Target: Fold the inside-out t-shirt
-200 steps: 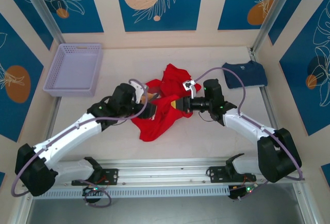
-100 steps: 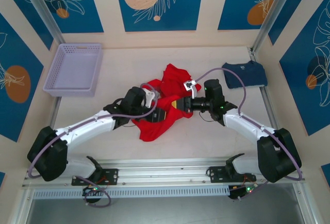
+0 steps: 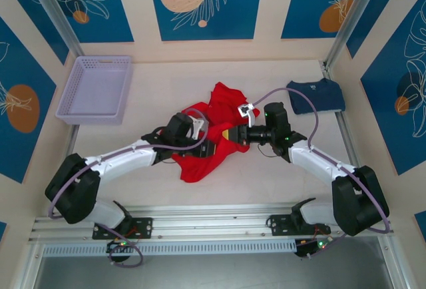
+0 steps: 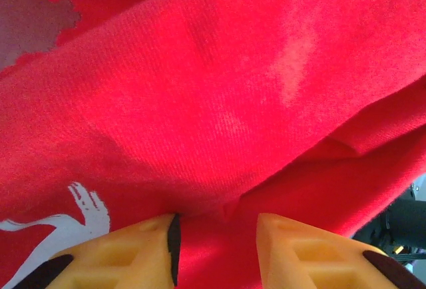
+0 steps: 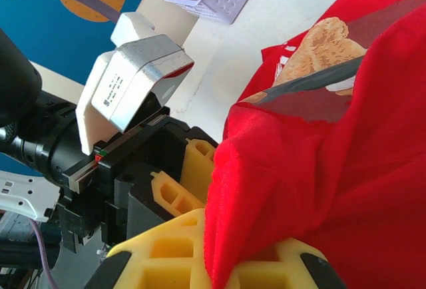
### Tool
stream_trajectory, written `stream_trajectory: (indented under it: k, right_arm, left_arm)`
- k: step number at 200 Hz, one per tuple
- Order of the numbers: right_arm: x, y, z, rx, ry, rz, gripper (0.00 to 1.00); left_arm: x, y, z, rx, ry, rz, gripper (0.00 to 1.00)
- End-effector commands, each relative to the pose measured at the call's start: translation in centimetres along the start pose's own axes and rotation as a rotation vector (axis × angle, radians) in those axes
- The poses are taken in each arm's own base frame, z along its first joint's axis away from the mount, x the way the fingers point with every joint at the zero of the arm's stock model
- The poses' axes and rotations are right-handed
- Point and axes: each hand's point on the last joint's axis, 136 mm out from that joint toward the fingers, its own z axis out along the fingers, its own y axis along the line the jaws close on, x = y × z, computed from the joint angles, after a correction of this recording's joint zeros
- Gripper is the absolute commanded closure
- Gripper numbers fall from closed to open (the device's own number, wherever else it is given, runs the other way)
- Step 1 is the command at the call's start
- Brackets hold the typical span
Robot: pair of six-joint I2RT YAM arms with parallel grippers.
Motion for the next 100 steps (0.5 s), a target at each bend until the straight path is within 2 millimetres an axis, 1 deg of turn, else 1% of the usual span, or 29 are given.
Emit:
stream_trajectory:
  k: [1, 30, 51, 66, 79, 100]
  right_arm:
    - [-0.1, 0.4, -0.6, -0.007, -0.017, -0.009, 1.00]
    - [-0.1, 0.4, -0.8, 0.001, -0.023, -0.013, 1.00]
    - [-0.1, 0.3, -1.3, 0.026, -0.022, -0.032, 1.00]
    - [-0.4, 0.0, -2.2, 0.059, -0.028, -0.050, 1.00]
    - [-0.6, -0.1, -3.0, 0.088, -0.035, -0.062, 1.00]
    - [-0.6, -0.3, -3.7, 0.140, -0.031, -0.071, 1.00]
  left_arm:
    - [-1.5, -0.8, 0.2, 0.004, -0.036, 0.027, 0.69]
    - [-1.9, -0.9, 0.4, 0.001, -0.037, 0.038, 0.81]
    - [-2.3, -1.1, -0.5, -0.005, -0.055, 0.069, 0.91]
    - [-2.7, -1.4, -2.0, 0.009, -0.078, 0.103, 1.00]
    - [-3.0, -1.5, -3.8, 0.027, -0.099, 0.118, 1.00]
    - [-3.5, -2.4, -7.0, 0.127, -0.137, 0.123, 1.00]
